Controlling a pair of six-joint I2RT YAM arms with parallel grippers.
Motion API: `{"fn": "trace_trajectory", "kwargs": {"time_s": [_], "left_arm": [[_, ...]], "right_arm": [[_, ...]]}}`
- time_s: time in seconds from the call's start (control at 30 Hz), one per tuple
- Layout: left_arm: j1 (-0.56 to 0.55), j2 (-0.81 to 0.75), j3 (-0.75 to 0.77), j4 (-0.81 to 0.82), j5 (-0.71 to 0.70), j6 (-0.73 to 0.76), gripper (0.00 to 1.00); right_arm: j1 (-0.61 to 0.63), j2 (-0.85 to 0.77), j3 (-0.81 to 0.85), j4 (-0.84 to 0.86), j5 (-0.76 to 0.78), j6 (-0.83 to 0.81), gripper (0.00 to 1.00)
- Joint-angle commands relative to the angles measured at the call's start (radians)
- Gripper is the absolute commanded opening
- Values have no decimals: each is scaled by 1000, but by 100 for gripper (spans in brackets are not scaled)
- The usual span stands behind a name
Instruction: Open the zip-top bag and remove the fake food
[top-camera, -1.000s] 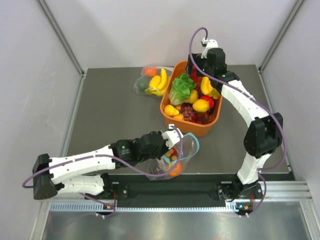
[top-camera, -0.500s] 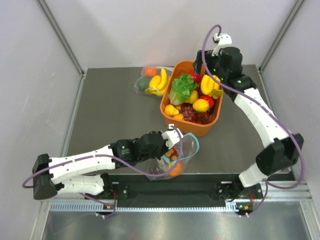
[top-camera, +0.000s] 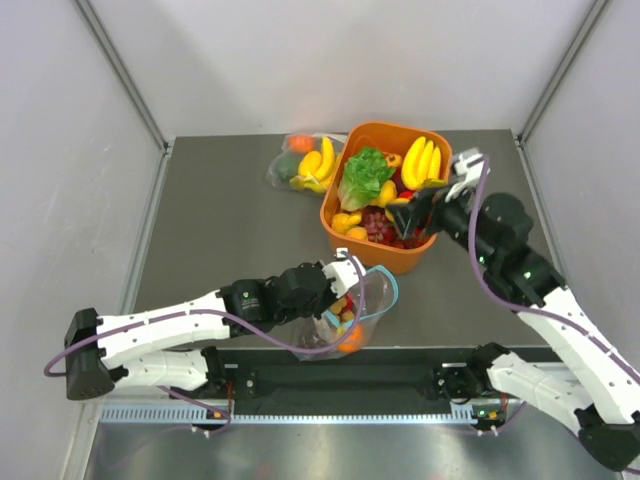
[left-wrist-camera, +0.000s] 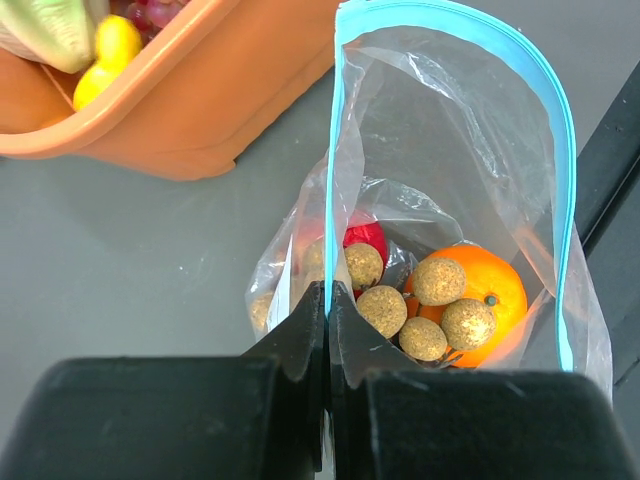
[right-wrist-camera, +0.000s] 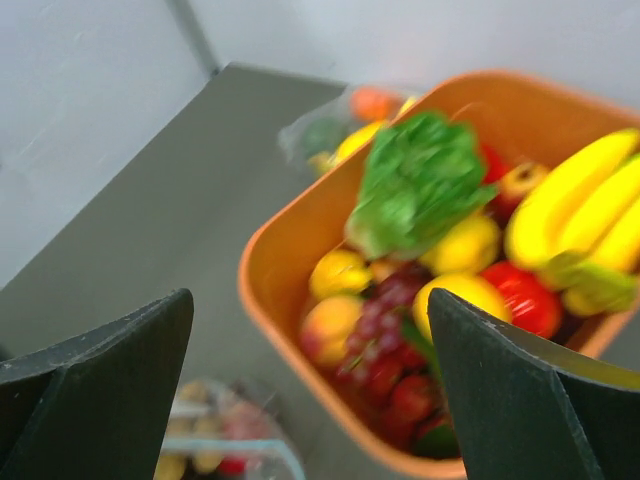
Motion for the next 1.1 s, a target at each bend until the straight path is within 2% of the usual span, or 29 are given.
{"fn": "trace_trajectory", "kwargs": {"time_s": [0.0,0.2,0.5,0.77,1.07], "left_arm": [[6,-38,26,16,-29,10,0],[6,-62,21,14,-43,11,0],[8,-59,19,11,-49,15,0],[8,-64,18,13,-49,15,0],[9,-62,18,13,-37,15,0]], "right_arm": [[115,-62,-133,-4,54,70,100],[299,-124,-308,48,98,173,96],[517,-83,-376,111,177,225,87],[586,93,-392,172,177,236,83],[610,250,-409,282,162,247,82]]}}
